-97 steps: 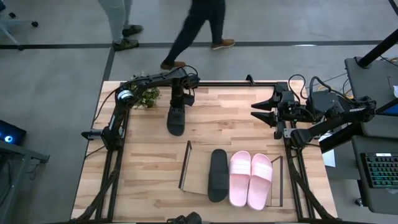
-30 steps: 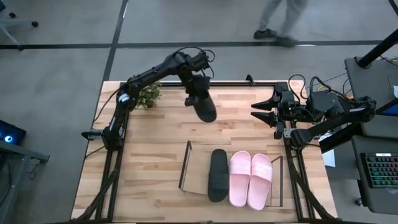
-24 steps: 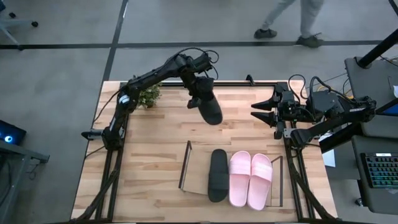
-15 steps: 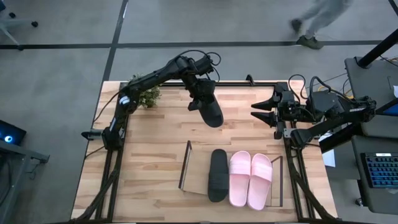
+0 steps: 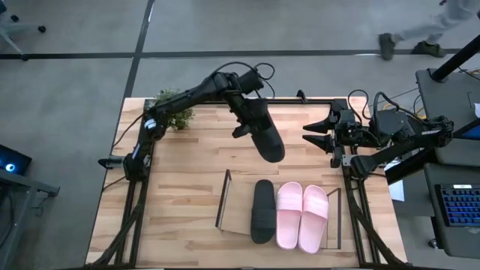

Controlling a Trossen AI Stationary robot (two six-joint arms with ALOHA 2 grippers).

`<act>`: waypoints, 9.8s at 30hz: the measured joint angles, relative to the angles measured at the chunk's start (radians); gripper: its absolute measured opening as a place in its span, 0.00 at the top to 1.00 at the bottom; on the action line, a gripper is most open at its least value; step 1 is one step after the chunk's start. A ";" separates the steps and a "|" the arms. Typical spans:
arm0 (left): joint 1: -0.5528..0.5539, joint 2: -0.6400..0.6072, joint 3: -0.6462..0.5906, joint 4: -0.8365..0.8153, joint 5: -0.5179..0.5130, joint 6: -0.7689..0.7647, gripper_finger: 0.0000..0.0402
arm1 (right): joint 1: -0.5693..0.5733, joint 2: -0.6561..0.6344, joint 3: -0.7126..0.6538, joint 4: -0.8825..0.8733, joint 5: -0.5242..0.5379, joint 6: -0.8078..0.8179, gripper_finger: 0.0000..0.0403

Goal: Pick and place slides into the shelf
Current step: Put the black slide on the shelf, then return to Home Position

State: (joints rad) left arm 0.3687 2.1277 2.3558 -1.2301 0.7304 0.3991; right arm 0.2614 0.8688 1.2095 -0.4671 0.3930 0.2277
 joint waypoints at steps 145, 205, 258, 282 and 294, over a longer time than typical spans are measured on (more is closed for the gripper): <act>-0.420 0.052 -0.484 0.124 0.030 -0.116 0.60 | 0.000 -0.004 0.000 -0.008 0.000 0.000 0.66; -0.362 -0.097 -0.483 0.146 -0.085 -0.281 0.17 | 0.000 -0.003 0.000 -0.031 -0.003 0.006 0.66; -0.376 -0.662 -0.519 0.822 -0.802 -0.306 0.98 | 0.000 -0.002 0.000 -0.025 0.001 0.007 0.66; -0.392 -1.159 -0.999 0.897 -0.896 -0.244 1.00 | 0.000 0.010 0.000 -0.022 0.001 0.049 0.66; -0.390 -1.504 -1.507 1.172 -0.920 -0.311 1.00 | 0.000 0.030 0.000 -0.023 0.002 0.033 0.66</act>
State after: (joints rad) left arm -0.0209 0.6237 0.8490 -0.0581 -0.1901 0.0880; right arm 0.2611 0.8991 1.2095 -0.4897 0.3945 0.2607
